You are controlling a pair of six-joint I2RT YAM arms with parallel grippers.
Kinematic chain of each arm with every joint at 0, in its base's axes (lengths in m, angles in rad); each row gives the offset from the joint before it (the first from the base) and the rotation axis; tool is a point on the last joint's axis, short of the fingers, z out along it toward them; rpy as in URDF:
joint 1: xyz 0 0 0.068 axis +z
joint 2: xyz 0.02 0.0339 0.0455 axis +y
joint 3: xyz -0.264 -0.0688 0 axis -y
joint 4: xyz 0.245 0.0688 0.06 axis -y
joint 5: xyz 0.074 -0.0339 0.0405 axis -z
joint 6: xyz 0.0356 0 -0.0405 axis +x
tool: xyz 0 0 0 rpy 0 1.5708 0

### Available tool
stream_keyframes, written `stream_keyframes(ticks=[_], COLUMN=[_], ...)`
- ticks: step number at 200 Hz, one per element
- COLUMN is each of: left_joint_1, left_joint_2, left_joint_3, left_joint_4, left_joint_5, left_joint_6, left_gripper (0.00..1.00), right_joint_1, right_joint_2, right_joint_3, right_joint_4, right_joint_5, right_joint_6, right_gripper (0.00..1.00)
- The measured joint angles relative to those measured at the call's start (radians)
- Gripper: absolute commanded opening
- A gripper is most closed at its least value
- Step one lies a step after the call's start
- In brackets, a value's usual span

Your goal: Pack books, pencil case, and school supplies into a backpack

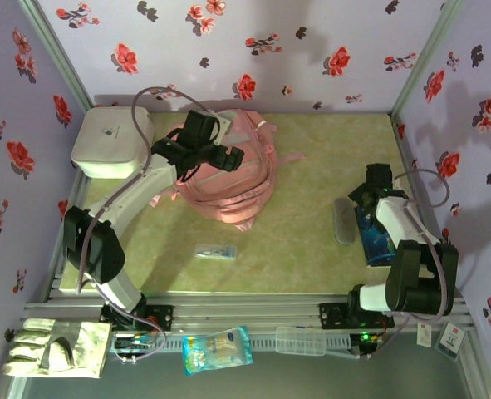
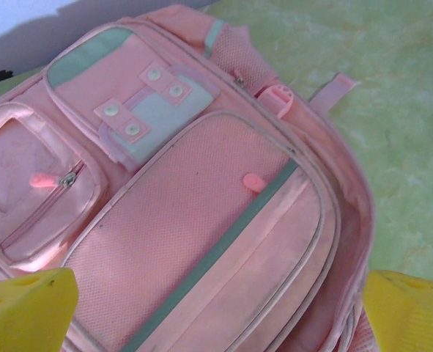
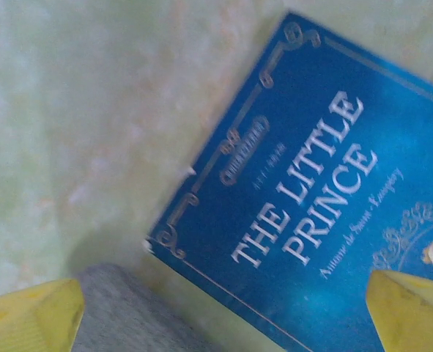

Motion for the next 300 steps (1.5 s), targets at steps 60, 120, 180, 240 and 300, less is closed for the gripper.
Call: stream_keyframes(ticks=[60, 120, 180, 240, 300], left_joint_1=[0.0, -0.005, -0.021, -0.027, -0.041], left_joint_2=[-0.013, -0.013, -0.007, 0.12, 0.258], left_joint_3=[-0.008, -0.016, -0.015, 0.085, 0.177], left_joint_4=[0.038, 0.038, 0.038, 0.039, 0.067], left_joint_5=[0.041, 0.07, 0.101, 0.162, 0.253], left_joint_6=[-0.01, -0.023, -0.037, -0.152, -0.317], left_gripper=[1.0, 1.0, 1.0, 1.0, 1.0], right_joint_1=[-0.086, -0.107, -0.073, 0.031, 0.025], right_joint_2=[0.073, 0.232, 0.458, 0.59, 0.566], right_joint_3=[-0.056, 0.06, 0.287, 0.421, 0.442], right_joint_4=[0.076, 0.155, 0.303, 0.439, 0.319], right_joint_5=[-0.16, -0.209, -0.303, -0.404, -0.373], right_joint_6=[0.017, 0.016, 0.021, 0.104, 0.061], right_gripper=[0.99, 0.99, 0.98, 0.93, 0.92])
